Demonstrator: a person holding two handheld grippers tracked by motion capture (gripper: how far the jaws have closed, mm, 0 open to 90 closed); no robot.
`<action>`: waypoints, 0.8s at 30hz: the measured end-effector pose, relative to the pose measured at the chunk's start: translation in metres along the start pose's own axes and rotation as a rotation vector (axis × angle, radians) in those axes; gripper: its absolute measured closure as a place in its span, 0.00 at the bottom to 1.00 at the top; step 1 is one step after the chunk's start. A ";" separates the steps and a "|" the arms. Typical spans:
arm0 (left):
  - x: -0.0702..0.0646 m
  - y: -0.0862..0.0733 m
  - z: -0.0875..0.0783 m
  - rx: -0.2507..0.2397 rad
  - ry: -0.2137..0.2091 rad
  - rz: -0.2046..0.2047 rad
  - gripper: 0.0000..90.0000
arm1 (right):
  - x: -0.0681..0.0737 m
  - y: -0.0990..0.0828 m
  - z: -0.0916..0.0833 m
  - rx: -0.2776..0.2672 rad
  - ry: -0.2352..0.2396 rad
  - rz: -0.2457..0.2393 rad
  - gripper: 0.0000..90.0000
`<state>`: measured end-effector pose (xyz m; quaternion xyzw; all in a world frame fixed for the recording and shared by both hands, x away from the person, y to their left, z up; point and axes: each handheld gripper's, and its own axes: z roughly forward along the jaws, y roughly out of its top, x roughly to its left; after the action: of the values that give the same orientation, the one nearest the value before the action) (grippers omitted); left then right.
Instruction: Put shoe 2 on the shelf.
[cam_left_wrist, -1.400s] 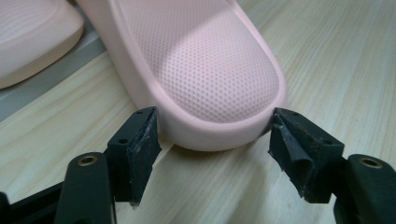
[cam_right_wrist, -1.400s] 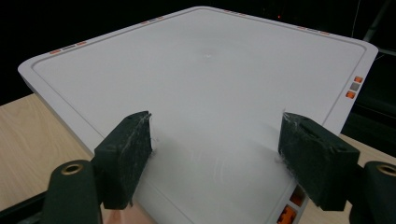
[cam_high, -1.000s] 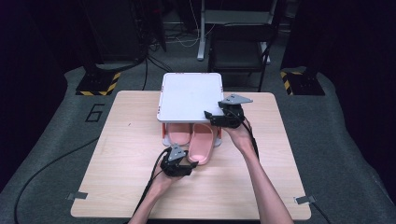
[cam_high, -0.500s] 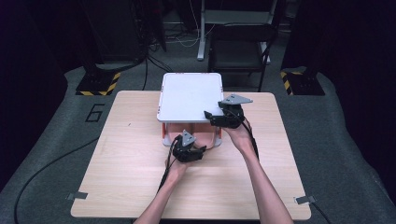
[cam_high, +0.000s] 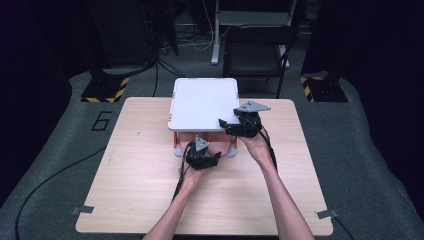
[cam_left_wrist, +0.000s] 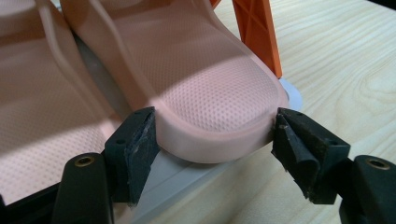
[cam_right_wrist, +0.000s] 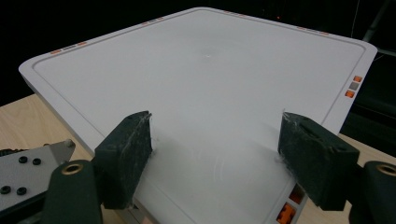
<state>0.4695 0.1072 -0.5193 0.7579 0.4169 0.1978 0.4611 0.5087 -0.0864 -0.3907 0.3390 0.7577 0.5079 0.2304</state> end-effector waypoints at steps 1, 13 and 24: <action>-0.002 0.001 -0.003 0.016 0.004 0.036 0.35 | 0.000 0.000 0.000 -0.002 -0.002 0.006 0.28; 0.026 -0.013 -0.092 -0.110 -0.042 0.038 0.19 | 0.000 -0.001 -0.001 -0.006 0.000 0.015 0.28; 0.095 -0.074 -0.195 -0.251 0.159 -0.053 0.16 | 0.001 -0.004 -0.005 -0.041 -0.023 0.007 0.27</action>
<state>0.3573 0.3052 -0.4943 0.6649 0.4439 0.2954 0.5231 0.5034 -0.0900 -0.3921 0.3429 0.7433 0.5200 0.2442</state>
